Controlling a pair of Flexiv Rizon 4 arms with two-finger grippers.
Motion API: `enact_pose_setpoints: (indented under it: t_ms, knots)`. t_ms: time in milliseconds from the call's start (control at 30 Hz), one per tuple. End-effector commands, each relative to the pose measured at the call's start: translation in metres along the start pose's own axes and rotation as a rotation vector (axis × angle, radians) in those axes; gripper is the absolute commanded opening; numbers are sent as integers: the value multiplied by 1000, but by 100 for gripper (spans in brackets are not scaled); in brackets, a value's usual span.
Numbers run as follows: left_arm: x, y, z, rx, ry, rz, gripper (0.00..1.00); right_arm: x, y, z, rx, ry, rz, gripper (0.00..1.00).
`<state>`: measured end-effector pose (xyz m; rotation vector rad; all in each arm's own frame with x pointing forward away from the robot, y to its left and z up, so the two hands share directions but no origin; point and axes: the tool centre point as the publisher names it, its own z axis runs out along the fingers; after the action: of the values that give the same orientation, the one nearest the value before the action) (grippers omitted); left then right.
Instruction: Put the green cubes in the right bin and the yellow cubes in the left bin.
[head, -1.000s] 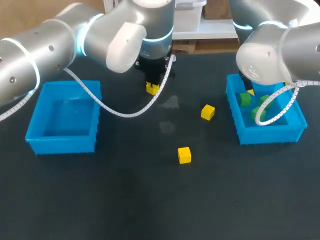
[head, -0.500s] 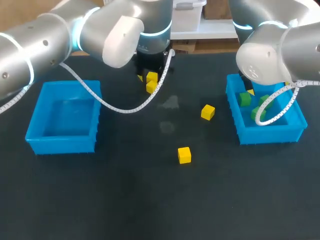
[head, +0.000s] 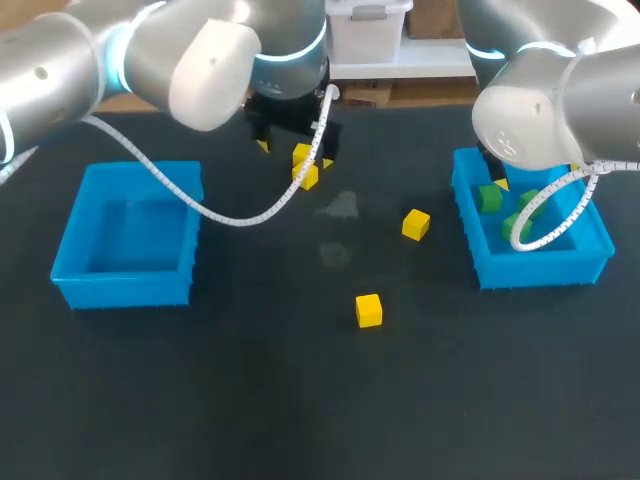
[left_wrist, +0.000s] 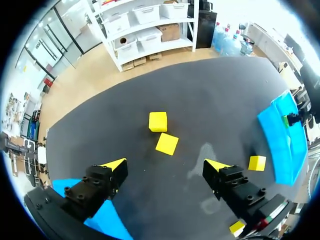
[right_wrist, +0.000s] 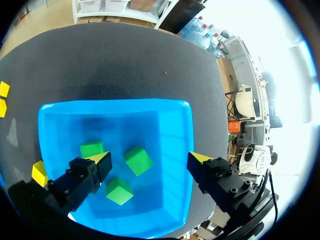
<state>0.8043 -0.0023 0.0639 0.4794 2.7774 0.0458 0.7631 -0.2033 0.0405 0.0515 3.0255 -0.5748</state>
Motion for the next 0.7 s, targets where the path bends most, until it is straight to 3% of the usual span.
enact_pose_setpoints:
  t_ms: [33,333,500,700]
  knots:
    - [7,3,-2,7,-30,0,100,2,-1,0,-2,-3,0,100]
    - [7,3,-2,7,-30,0,100,2,-1,0,-2,-3,0,100]
    - [24,-2,29,-3,48,3,100,2,-1,0,-2,-3,0,100]
    - [21,-5,49,-7,54,11,100,2,-1,0,-2,-3,0,100]
